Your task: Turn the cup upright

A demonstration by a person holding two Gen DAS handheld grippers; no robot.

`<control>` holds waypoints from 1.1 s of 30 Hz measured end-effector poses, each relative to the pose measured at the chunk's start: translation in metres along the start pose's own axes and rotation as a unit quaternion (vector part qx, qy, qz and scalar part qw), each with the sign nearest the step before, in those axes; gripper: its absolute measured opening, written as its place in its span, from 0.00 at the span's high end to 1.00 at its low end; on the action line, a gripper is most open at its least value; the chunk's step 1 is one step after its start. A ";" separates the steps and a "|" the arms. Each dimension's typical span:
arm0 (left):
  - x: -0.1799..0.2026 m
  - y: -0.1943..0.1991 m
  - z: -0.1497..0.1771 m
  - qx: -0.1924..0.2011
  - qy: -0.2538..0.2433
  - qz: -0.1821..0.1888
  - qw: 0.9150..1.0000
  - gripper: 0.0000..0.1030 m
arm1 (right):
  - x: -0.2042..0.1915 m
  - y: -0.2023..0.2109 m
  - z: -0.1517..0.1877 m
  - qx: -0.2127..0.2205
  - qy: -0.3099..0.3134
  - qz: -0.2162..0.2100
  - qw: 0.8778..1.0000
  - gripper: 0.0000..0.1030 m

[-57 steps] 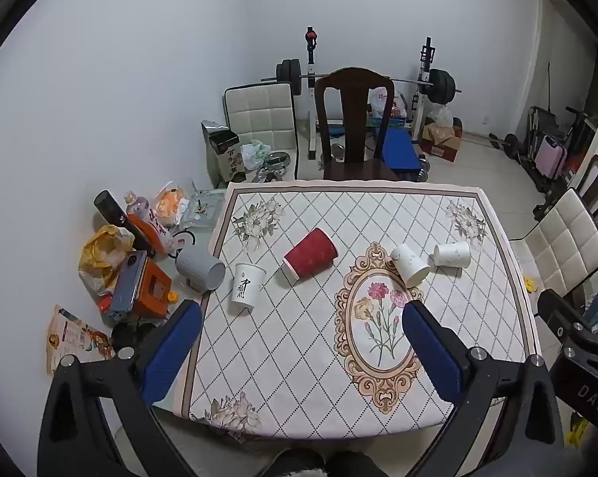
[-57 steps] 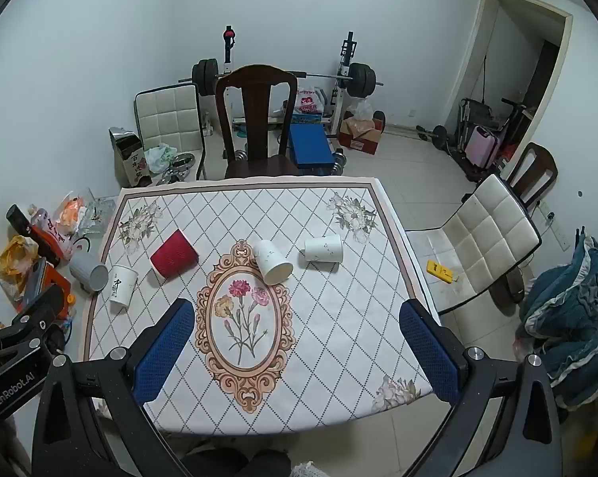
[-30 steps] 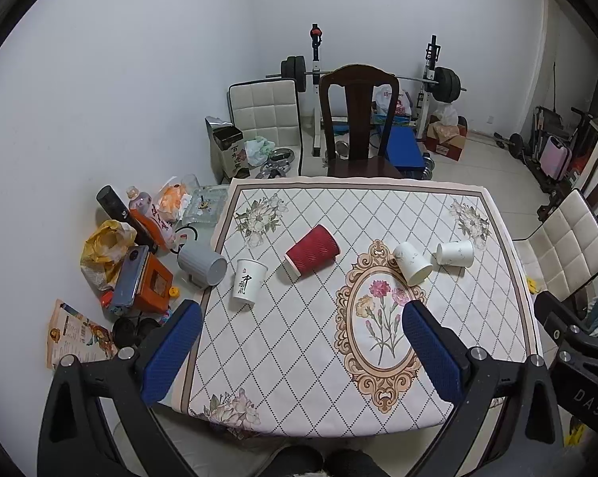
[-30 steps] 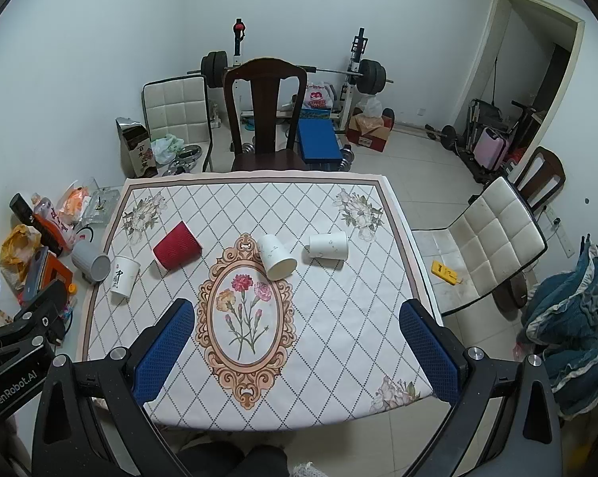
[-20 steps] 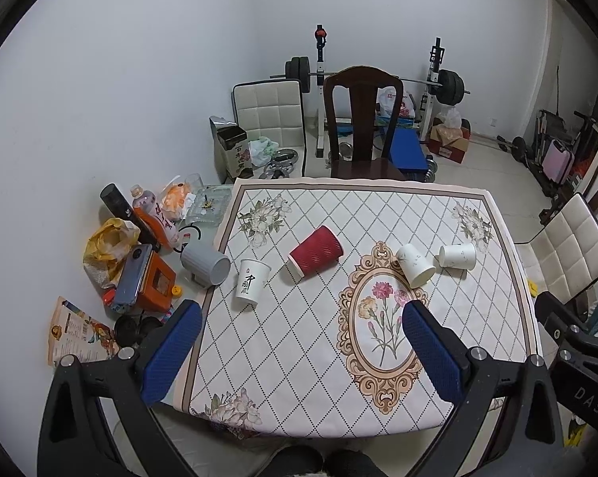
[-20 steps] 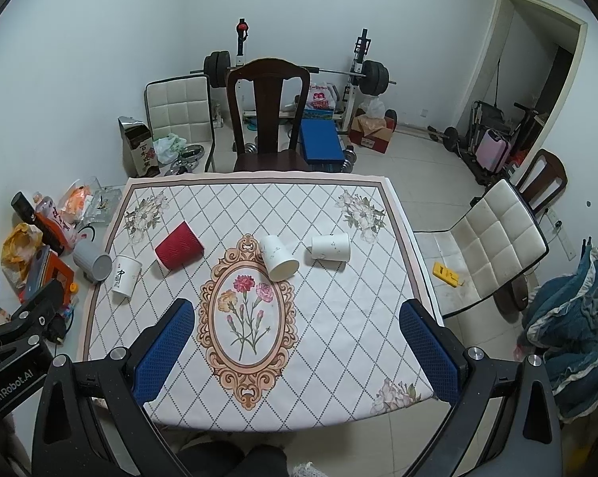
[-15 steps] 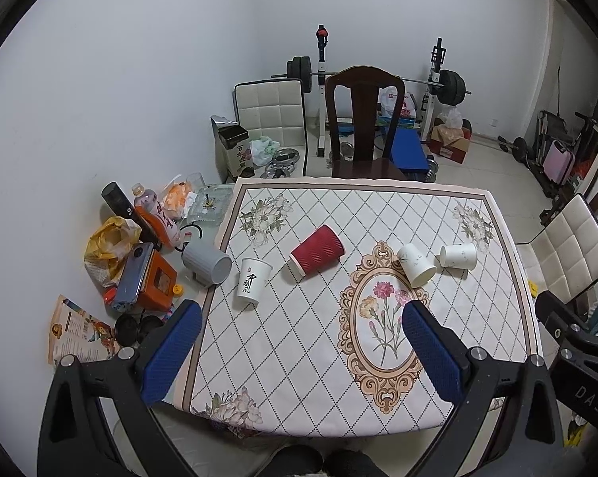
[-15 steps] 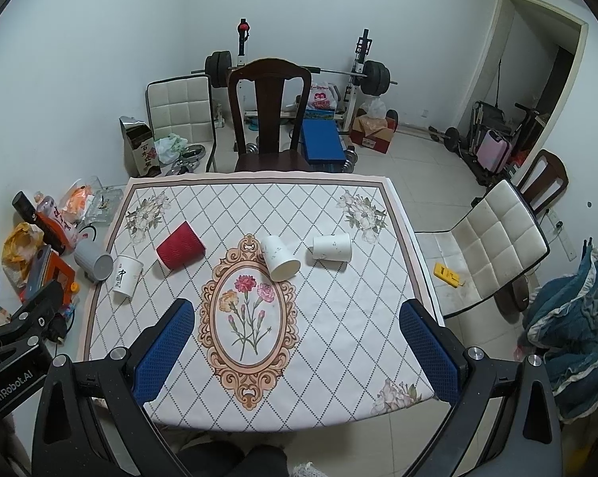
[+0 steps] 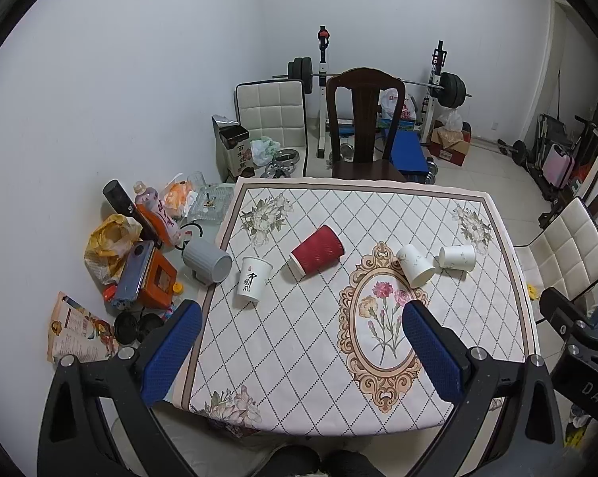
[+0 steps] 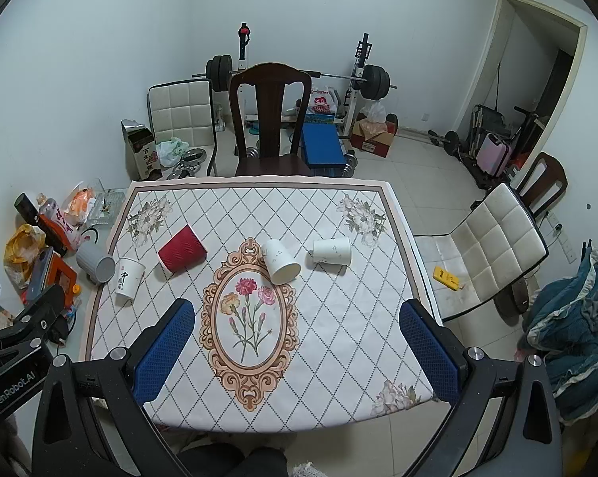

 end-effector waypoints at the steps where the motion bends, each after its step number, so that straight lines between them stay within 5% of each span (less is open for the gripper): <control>1: 0.000 0.001 0.001 0.000 0.000 -0.001 1.000 0.00 | 0.000 0.000 0.000 0.000 0.000 0.000 1.000 0.00; 33: 0.010 0.010 0.006 -0.001 0.010 -0.001 1.000 0.00 | 0.006 0.013 -0.007 0.005 -0.002 -0.009 1.000 0.00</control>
Point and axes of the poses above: each gripper's, at about its wrist camera, not at the fingertips, and y roughly against the way its jaws point, x to its right, z to its underside, the point moved 3 cm from there along -y, roughly the way its jaws point, and after that the axes turned 8 degrees about -y, right-handed, at the moved point
